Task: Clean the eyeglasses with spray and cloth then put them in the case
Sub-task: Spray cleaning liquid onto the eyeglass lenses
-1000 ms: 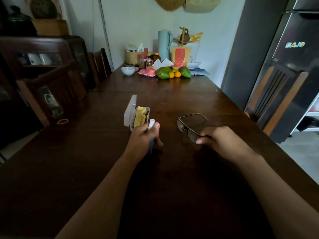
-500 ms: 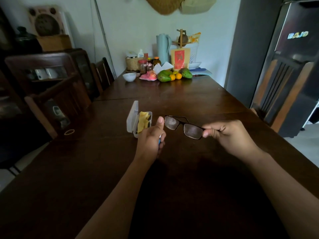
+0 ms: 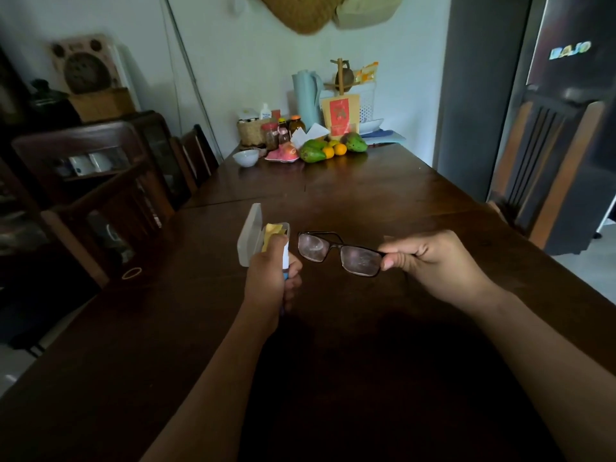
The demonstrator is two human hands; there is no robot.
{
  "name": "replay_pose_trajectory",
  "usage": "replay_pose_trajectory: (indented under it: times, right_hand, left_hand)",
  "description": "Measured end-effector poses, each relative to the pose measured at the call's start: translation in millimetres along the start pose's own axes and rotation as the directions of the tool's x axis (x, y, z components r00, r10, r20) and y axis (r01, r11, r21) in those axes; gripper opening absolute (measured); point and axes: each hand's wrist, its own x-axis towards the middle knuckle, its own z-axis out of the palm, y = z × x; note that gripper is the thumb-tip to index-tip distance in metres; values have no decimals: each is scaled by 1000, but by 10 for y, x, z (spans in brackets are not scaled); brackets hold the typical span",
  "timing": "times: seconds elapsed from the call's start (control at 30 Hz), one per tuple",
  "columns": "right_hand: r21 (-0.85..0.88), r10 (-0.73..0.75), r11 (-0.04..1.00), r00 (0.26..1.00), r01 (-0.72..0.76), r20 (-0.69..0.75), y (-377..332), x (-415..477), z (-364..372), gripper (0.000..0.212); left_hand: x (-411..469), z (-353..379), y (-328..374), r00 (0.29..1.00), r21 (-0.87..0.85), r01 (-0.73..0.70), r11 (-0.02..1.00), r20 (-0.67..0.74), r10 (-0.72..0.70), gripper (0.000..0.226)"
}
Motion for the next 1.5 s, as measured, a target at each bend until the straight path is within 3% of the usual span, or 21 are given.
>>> replay_pose_trajectory:
  times: [0.13,0.33,0.47,0.6,0.83,1.0,1.1,1.33,1.5]
  right_hand:
    - [16,-38,999,999,38,-14,-9,10,14,41]
    - [-31,-56,998,998,56,11,5,26,26,28]
    - [-25,-63,998,998,63,16,-3,21,33,31]
    - [-32,-53,998,998,54,22,-21,29,28,31]
    - [-16,-50,999,999,50,17,-58,36,29,51]
    - [-61,-31,998,998,34,47,-71,47,39,26]
    - [-92,-44,995,997,49,57,-82,52,42,23]
    - [-47,-21,999,997,25,80,-129,42,5,54]
    - [-78,-38,996,997,43,63,-127,40,-5,41]
  left_hand:
    - [21,-8,33,995,-55,79,995,68,-75,62]
    - [-23,70,26,998,-3,45,999,42,-45,48]
    - [-40,96,14,998,8,48,999,47,-48,60]
    - [-47,102,23,998,15,47,999,50,-47,58]
    - [-82,19,65,972,-64,118,991,210,-102,62]
    - [-97,68,122,941,29,197,980,275,-197,63]
    - [-83,79,113,929,72,226,971,284,-237,64]
    - [-118,63,147,919,-19,240,971,325,-221,72]
    - [-246,157,73,963,-43,71,997,265,-57,64]
